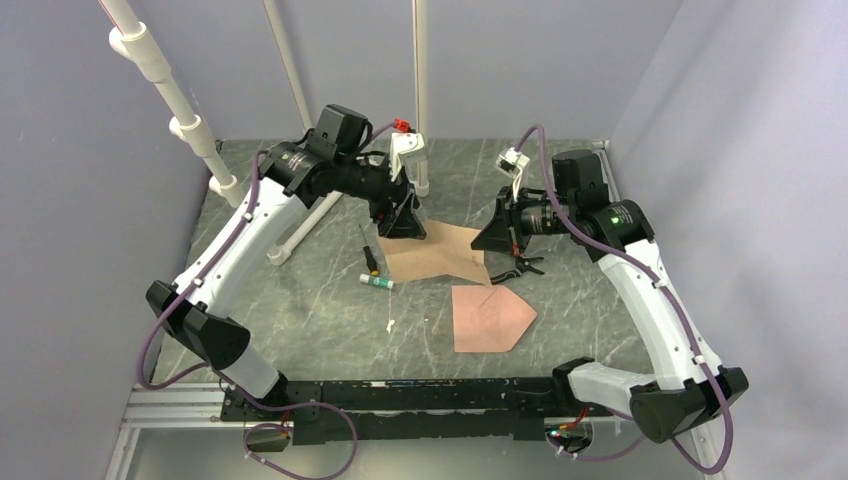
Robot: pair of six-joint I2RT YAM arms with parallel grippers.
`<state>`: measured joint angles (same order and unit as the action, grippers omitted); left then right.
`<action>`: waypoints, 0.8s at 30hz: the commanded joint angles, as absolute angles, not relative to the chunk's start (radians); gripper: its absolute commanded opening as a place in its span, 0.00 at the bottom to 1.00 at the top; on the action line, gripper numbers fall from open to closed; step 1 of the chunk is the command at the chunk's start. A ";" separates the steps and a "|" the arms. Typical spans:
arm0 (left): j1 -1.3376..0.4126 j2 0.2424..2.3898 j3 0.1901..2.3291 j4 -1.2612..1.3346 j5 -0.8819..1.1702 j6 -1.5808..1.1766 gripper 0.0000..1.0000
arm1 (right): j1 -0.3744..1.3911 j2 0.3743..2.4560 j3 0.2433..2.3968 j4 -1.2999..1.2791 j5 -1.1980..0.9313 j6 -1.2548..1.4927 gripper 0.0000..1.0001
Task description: Place the letter into the envelope and seal it
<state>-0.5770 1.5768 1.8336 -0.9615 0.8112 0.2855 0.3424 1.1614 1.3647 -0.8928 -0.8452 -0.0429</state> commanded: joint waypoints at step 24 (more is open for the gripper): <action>-0.591 1.577 1.909 -0.900 0.944 0.203 0.03 | 0.357 1.113 1.555 -0.838 -0.943 0.027 0.00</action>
